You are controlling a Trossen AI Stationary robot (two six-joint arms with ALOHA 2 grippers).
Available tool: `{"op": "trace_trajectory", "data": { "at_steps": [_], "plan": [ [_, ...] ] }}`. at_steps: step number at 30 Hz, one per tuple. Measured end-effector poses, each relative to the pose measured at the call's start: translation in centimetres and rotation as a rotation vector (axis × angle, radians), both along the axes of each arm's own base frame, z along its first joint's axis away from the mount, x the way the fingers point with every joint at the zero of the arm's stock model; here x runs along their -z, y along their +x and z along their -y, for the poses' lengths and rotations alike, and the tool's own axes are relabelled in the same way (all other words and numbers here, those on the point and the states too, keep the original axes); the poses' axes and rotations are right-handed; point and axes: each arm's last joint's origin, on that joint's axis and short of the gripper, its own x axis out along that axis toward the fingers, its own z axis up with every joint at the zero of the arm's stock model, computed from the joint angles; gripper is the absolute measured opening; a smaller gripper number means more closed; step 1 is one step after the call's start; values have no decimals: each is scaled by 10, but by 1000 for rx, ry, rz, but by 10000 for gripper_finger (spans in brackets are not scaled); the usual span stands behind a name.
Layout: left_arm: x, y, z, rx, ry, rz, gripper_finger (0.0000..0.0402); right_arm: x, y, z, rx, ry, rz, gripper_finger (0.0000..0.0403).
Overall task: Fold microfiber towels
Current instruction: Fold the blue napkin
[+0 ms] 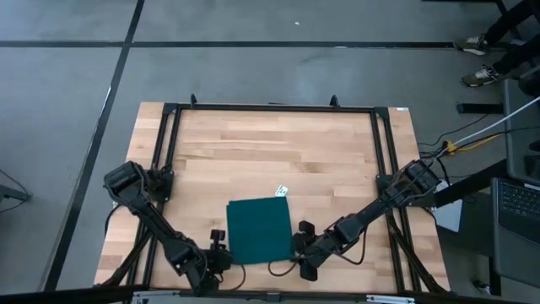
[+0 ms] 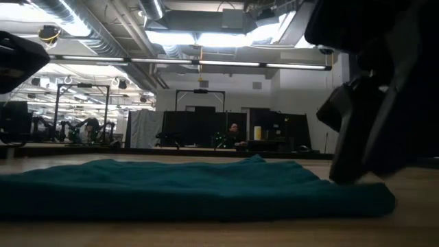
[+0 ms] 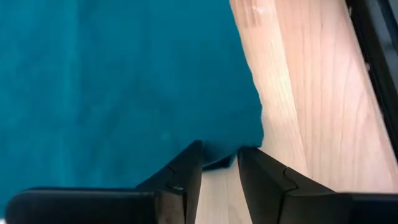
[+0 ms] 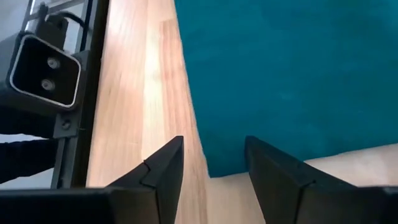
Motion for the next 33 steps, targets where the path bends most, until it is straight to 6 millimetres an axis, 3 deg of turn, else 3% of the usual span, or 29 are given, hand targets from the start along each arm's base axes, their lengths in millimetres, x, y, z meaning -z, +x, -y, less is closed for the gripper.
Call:
{"op": "trace_trajectory", "data": {
  "at_steps": [15,20,26,33],
  "plan": [
    [-3,8,3,13,-107,9,102,11,2,-2,0,14,-16,175],
    [-8,9,10,66,-216,-3,102,15,4,-4,16,42,-9,176],
    [-7,7,8,40,-146,17,102,15,6,-1,41,30,3,179],
    [-3,8,4,7,-115,12,102,16,6,-1,43,27,0,155]
  ]
}}
